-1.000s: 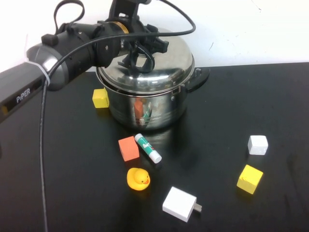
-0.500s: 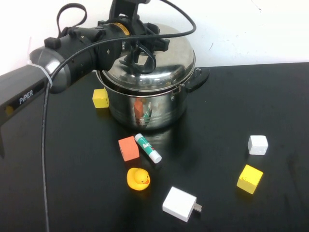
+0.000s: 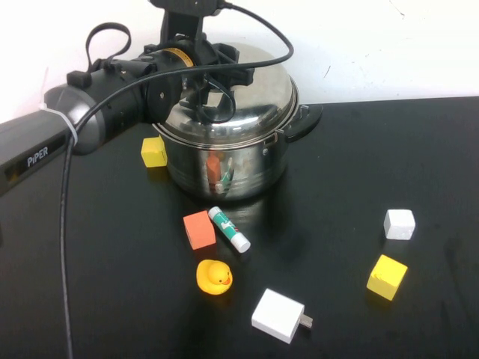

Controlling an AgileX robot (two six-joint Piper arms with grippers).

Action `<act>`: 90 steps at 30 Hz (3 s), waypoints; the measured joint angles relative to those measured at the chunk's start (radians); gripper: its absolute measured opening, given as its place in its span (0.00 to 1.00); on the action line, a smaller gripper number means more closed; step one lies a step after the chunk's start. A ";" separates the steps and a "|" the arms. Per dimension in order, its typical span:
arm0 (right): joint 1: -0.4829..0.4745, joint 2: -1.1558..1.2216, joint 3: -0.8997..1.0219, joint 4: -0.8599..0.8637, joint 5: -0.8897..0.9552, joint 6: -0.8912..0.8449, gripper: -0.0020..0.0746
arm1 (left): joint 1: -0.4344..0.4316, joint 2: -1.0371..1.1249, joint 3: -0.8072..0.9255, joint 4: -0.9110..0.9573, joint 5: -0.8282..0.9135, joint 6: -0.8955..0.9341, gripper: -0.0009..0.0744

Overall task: Cover the pot
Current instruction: Place the pot lid on the pot

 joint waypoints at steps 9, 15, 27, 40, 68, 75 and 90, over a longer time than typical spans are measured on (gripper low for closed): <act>0.000 0.000 0.000 0.000 0.000 0.000 0.02 | 0.000 -0.002 0.000 0.000 0.017 0.000 0.44; 0.000 0.000 0.000 0.000 0.000 0.000 0.02 | 0.000 -0.005 0.000 0.000 0.027 0.000 0.44; 0.000 0.000 0.000 0.000 0.000 0.000 0.02 | 0.000 -0.010 0.000 0.000 0.052 -0.002 0.53; 0.000 0.000 0.000 0.000 0.000 0.000 0.02 | 0.000 -0.048 0.007 -0.002 0.079 -0.004 0.61; 0.000 0.000 0.000 0.000 0.000 0.000 0.02 | 0.000 -0.018 0.007 -0.022 0.061 -0.004 0.45; 0.000 0.000 0.000 0.000 0.000 0.000 0.02 | 0.000 -0.018 0.007 -0.022 0.061 -0.006 0.45; 0.000 0.000 0.000 0.000 0.000 0.000 0.02 | 0.000 -0.018 -0.025 -0.022 0.143 -0.007 0.45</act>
